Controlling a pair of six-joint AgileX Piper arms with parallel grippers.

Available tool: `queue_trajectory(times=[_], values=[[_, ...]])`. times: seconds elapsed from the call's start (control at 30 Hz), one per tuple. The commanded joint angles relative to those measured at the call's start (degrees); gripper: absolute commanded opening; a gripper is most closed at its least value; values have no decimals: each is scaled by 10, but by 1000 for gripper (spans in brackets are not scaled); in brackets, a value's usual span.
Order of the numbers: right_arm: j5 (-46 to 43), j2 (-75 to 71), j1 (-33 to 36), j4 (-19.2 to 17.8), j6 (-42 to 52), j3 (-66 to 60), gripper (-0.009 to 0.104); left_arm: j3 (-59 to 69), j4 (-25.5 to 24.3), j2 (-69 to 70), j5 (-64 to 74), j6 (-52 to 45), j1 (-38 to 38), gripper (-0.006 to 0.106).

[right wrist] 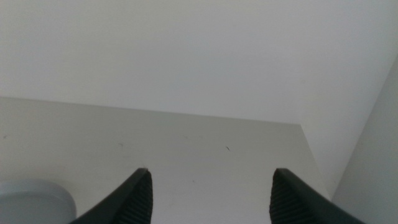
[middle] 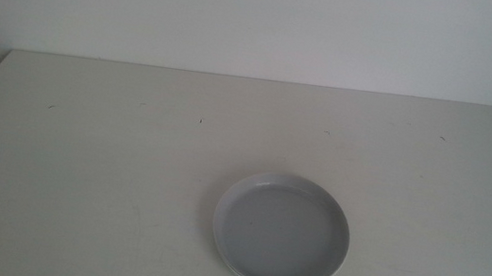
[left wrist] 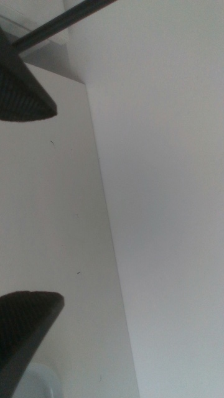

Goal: Stack the three bowls on top of each other.

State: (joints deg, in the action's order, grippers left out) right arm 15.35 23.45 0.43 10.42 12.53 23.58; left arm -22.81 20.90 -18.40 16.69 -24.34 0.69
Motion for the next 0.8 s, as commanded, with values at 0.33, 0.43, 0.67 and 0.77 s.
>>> queue_trajectory(times=[0.33,0.43,0.67,0.77], values=[[-52,-127,-14,-8,7,-141,48,103,7,146,-45,4,-1,105],[-64,-156,-14,-8,7,-177,48,143,7,177,-46,4,-1,105],[-63,-208,-14,-8,7,-221,48,209,7,200,-49,4,-1,105],[-65,-222,-14,-8,7,-236,48,230,7,200,-56,4,-1,105]])
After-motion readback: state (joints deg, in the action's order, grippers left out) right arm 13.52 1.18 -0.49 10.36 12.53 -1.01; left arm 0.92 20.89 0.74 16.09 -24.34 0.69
